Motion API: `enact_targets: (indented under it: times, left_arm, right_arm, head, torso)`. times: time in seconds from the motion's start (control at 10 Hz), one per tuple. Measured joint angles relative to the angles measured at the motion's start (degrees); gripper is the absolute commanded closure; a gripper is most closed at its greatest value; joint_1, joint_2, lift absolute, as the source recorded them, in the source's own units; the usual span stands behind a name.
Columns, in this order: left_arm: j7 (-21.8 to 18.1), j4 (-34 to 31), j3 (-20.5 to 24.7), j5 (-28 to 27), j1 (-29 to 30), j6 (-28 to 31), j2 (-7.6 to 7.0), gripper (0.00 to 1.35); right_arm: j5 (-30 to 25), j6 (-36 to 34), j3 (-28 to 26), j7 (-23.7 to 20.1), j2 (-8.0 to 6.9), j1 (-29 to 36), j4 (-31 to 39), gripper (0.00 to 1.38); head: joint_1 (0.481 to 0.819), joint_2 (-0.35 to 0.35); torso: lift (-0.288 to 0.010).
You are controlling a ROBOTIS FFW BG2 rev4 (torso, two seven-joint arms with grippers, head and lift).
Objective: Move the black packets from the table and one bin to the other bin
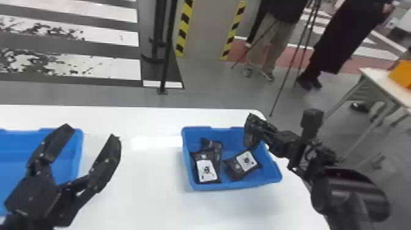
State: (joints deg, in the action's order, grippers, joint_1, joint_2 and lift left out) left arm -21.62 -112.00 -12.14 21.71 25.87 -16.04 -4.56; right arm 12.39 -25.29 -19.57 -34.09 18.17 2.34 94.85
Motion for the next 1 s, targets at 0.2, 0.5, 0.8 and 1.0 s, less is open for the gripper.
enact_targets:
  times: [0.2,0.5,0.8,1.0]
  left_arm:
    - [0.00,0.00,0.30,-0.07,0.13,0.01,0.13,0.12]
    - [2.50,-0.48,3.20,-4.08,0.69,-1.24,0.85,0.12]
    - [11.39,-8.48,9.05,-10.82,6.17,1.70,2.69,0.12]
    - [16.77,-12.96,11.34,-13.56,10.07,3.17,3.53,0.12]
  right_arm:
    - [1.23,0.12,0.24,-0.55,-0.12,1.20,0.66,0.31]
    - [3.59,0.76,0.49,-0.29,-1.54,7.60,11.90,0.22]
    - [5.82,9.05,0.35,6.08,-5.24,17.83,24.72,0.17]
    - [5.37,12.10,0.10,8.80,-7.23,23.76,32.39,0.17]
  head:
    - [0.695,-0.341]
    - [0.695,-0.286]
    - [0.695,-0.173]
    - [0.695,-0.131]
  torso:
    - [-0.110]
    - [-0.110]
    - [-0.110]
    - [-0.110]
